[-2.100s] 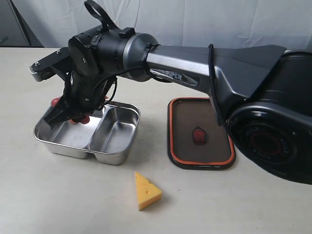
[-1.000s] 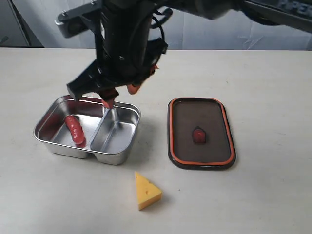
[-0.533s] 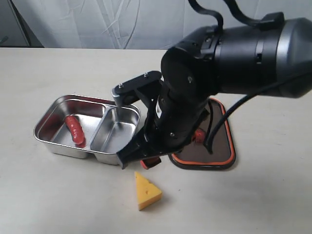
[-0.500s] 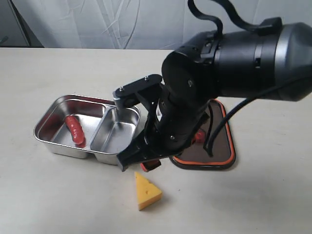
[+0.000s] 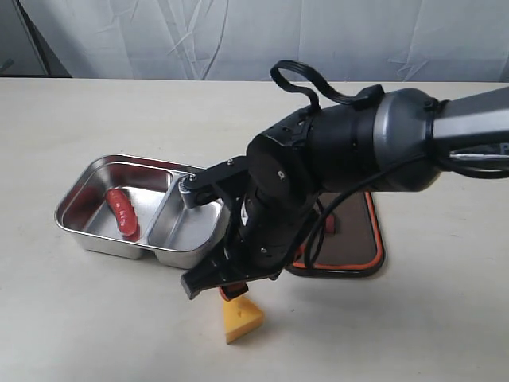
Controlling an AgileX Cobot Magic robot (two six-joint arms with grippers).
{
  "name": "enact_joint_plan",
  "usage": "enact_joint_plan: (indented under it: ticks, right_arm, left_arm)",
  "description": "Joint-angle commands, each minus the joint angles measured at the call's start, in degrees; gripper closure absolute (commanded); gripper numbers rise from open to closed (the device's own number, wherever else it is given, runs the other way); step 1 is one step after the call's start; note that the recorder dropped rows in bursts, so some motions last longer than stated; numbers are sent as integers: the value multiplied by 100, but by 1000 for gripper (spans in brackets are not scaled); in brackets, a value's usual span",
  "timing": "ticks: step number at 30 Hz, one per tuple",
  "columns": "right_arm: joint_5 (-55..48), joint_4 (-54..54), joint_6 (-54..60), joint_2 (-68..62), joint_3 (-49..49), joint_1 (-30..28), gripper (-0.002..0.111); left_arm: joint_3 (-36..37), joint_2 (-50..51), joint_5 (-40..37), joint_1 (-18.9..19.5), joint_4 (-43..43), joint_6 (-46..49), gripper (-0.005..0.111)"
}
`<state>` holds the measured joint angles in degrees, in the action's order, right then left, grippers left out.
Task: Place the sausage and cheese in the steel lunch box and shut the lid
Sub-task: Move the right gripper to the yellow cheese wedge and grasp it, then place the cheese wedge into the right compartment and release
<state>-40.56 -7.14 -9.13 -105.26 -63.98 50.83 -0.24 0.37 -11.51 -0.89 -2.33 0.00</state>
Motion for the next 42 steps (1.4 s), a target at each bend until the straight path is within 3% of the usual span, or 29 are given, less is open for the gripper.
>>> enact_joint_plan:
  ticks: [1,28,30,34,42]
  right_arm:
    - [187,-296,241,-43,18,-38,55]
    - [337,-471,454,-653,18,259,55]
    - [278,-471,454,-675,18,259,68]
    - [284,-482,454,-675,18,259,105]
    - [-83,-342,457,-151,18,259,108]
  left_arm:
    - [24,-37,59,-40,47,0,107]
    - [24,-37,59,-40,47,0,107]
    - [24,-37,59,-40,47,0,107]
    - [24,-37,59,-40,47,0,107]
    - [24,-37,59,-40,47,0,107]
